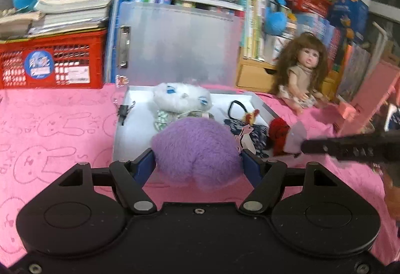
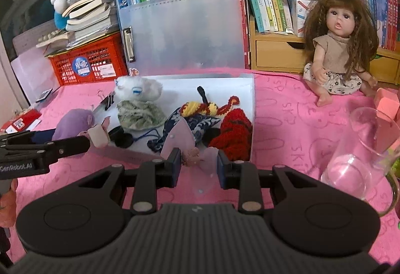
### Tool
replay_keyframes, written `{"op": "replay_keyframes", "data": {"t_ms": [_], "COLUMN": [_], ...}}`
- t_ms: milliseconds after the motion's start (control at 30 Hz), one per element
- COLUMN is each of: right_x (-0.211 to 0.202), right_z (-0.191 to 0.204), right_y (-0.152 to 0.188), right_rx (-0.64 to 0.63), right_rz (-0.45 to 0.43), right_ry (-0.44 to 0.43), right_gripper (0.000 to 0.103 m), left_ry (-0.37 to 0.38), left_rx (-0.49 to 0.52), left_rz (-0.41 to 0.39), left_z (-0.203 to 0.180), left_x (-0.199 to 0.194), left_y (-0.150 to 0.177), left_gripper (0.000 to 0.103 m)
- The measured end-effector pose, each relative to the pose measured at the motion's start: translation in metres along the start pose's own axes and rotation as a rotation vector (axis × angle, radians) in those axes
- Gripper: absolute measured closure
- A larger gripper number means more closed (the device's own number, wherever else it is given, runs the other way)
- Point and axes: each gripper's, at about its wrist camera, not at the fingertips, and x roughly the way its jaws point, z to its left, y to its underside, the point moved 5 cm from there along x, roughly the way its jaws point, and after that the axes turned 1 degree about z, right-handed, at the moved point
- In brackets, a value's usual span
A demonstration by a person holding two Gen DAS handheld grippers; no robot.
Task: Organize objects
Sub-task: 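Grasp the purple plush with the left tool while the right tool grasps the pink sheer bow, then lift the purple plush with the left tool while the right tool lifts the pink bow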
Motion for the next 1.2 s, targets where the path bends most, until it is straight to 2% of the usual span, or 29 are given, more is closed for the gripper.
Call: {"op": "replay_keyframes", "data": {"t_ms": [100, 200, 400, 567, 833, 1000, 1200], "right_x": [0.002, 0.002, 0.0, 0.001, 0.0, 0.001, 0.006], "right_z": [-0.003, -0.005, -0.005, -0.004, -0.002, -0.002, -0.004], "right_y": [0.0, 0.004, 0.016, 0.023, 0.024, 0.025, 0.032], "right_rx": [0.006, 0.007, -0.004, -0.011, -0.014, -0.016, -0.017], "right_rz": [0.001, 0.01, 0.038, 0.059, 0.062, 0.067, 0.095], "right_ry": [0.005, 0.01, 0.003, 0.004, 0.003, 0.004, 0.01], "right_gripper": [0.068, 0.068, 0.068, 0.068, 0.068, 0.068, 0.066], "left_ry": [0.02, 0.055, 0.06, 0.049, 0.054, 0.001, 0.015], "left_rx": [0.092, 0.143, 0.148, 0.158, 0.101, 0.09, 0.105], "left_rz": [0.042, 0.093, 0.163, 0.161, 0.09, 0.111, 0.133], "left_z": [-0.013, -0.021, -0.025, -0.023, -0.015, -0.01, -0.013], "left_x": [-0.001, -0.002, -0.007, -0.015, -0.025, -0.017, -0.011], "left_y": [0.014, 0.033, 0.063, 0.07, 0.055, 0.057, 0.066], "left_gripper": [0.031, 0.031, 0.03, 0.025, 0.011, 0.012, 0.012]}}
